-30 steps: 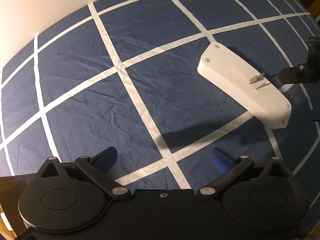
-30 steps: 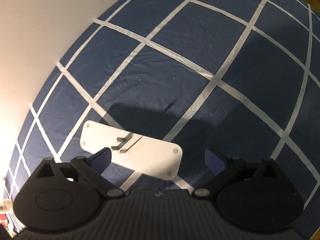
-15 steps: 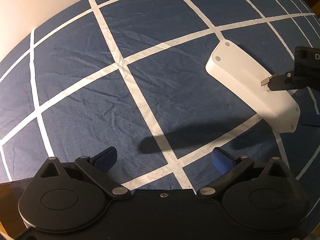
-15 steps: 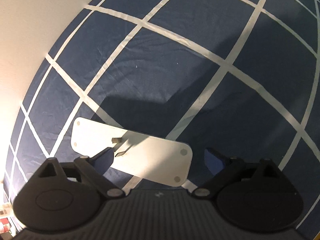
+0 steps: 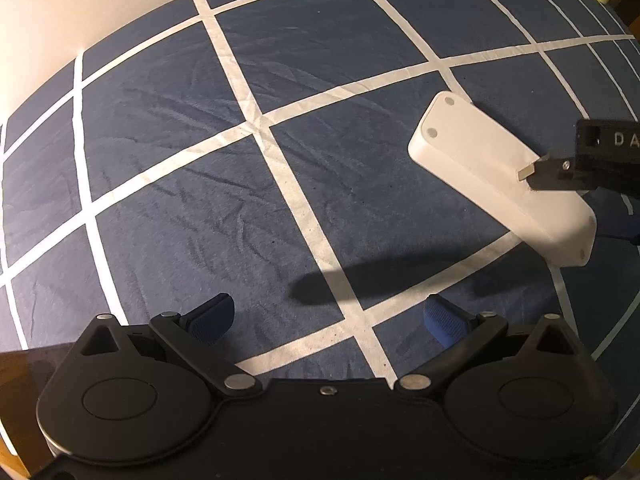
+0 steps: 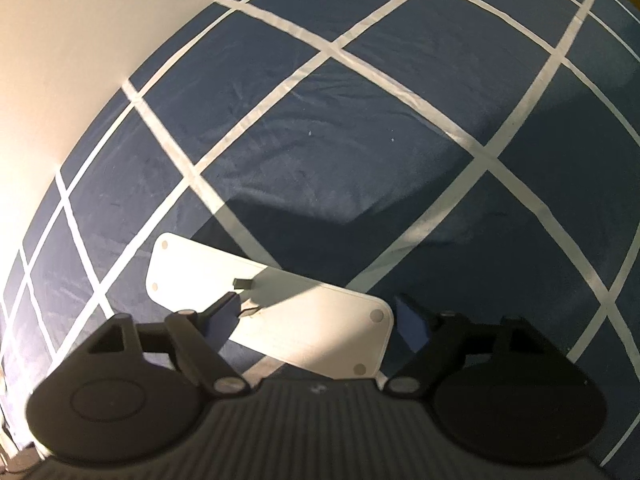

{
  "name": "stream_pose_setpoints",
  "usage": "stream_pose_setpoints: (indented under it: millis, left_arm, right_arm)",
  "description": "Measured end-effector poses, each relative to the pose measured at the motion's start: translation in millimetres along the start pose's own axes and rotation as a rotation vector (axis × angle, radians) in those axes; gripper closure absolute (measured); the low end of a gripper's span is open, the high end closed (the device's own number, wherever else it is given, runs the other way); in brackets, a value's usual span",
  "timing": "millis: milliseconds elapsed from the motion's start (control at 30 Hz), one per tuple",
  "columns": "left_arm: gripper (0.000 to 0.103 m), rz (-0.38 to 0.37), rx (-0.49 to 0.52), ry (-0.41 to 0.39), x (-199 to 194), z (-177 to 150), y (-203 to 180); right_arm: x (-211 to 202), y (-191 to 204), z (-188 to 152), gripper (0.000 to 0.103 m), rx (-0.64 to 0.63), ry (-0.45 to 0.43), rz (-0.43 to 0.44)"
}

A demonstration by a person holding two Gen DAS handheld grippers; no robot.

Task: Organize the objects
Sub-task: 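Position the right tool over the white power strip's flat face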

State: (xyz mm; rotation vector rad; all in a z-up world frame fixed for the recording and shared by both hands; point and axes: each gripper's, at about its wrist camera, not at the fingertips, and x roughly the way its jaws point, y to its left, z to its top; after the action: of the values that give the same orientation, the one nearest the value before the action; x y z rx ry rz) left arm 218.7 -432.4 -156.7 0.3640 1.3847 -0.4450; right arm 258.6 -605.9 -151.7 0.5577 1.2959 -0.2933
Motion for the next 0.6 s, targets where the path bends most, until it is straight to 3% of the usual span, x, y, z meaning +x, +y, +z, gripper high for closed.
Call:
stream_pose_setpoints:
  millis: [333,600]
  left_arm:
    - [0.001,-0.010,0.011,-0.007,-14.9,-11.7,-7.6]
    - [0.001,-0.013,0.051,-0.025,-28.0,-21.6,-24.9]
  right_arm:
    - [-4.9,-3.3,-21.0,0.021,-0.154,0.045,0.016]
    - [-11.9,-17.0,-39.1,0.021,-0.187,0.072,0.013]
